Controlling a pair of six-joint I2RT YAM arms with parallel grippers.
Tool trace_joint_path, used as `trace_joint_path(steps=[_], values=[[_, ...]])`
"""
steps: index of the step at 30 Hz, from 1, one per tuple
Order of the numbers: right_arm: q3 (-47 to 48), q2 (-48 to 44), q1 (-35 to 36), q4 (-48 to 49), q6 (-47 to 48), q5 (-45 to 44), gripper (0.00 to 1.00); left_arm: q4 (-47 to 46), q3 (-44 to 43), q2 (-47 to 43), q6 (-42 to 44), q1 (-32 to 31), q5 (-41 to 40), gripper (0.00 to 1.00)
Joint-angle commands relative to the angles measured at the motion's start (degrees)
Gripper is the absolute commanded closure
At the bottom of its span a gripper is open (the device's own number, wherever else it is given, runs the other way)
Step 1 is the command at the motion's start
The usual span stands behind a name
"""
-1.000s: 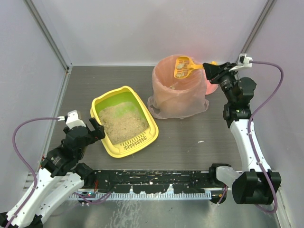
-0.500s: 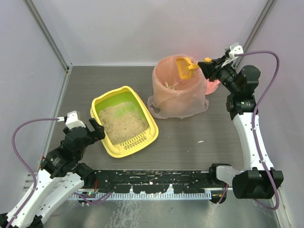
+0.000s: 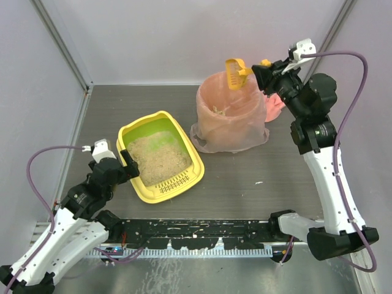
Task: Clean the litter box
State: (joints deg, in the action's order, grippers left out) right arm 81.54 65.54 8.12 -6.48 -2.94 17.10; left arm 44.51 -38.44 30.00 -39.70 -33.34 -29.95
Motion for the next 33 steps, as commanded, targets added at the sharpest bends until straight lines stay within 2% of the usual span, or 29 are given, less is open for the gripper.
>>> trace_joint_path(steps=[1,9,12,16,24,33], values=[[6.1,-2.3,7.8,-1.5,-1.7,-7.5,0.99,-4.4,-1.8,2.9,-0.2,1.2,-1.2,0.12],[7.5,3.5,29.9,-4.0,-3.0,-14.7,0.99,-9.3,-1.9,8.1,2.3,4.0,-0.2,0.30],[6.2,5.7,35.0,-4.6,-3.6,-16.8,0.99,-11.4,-1.9,10.1,3.0,5.2,0.5,0.40],[6.1,9.1,36.7,-6.6,-6.4,-14.7,0.99,-15.6,-0.5,12.4,3.9,6.9,2.1,0.48],[6.0,16.5,37.1,-10.9,-9.6,-12.1,0.99,-21.4,1.1,17.5,5.9,10.3,7.4,0.55],[4.5,20.3,37.6,-11.1,-10.2,-16.6,0.99,-28.4,0.7,24.4,9.4,10.5,14.5,0.59]])
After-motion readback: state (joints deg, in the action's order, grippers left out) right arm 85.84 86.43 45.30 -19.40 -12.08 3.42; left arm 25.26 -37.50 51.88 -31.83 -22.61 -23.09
